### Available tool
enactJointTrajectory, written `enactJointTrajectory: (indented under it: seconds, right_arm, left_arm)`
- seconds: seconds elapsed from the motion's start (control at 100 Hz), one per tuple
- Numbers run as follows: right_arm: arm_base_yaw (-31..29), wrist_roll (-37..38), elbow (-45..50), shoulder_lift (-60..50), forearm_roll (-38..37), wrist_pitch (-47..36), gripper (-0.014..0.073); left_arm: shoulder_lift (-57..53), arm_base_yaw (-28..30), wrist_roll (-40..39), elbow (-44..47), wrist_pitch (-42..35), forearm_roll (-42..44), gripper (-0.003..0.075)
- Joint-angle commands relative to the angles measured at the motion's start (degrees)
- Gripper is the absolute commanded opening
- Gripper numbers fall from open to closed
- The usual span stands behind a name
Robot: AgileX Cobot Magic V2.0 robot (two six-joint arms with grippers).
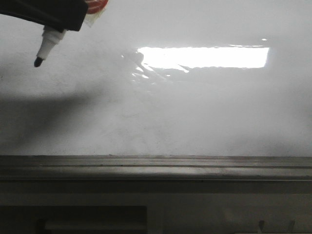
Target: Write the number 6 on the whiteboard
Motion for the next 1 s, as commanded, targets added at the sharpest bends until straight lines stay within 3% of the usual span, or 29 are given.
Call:
enactJointTrajectory:
  seconds: [0.0, 0.33, 0.64, 0.99]
  right_arm:
    - [0.3, -4.9, -4.5, 3.7, 7.5, 2.4, 0.052]
    - [2.9, -6.0, -19.7, 17.9, 8.3, 15.3, 0.0519]
    - [12.7, -4.9, -28.4, 26.4, 3.2, 14.6, 0.0519]
    - [15.1, -4.9, -31.3, 32.1, 3.2, 14.5, 0.0519]
  left_arm:
    - [-0.8, -0.3, 0.3, -3.0, 1.9, 2.8, -0.002]
    - [3.8, -5.9, 0.3, -5.4, 2.4, 8.2, -0.002]
    - [9.9, -8.1, 0.1, -11.8, 2.9, 11.3, -0.002]
    - [11.7, -8.2, 0.1, -13.5, 2.5, 11.5, -0.002]
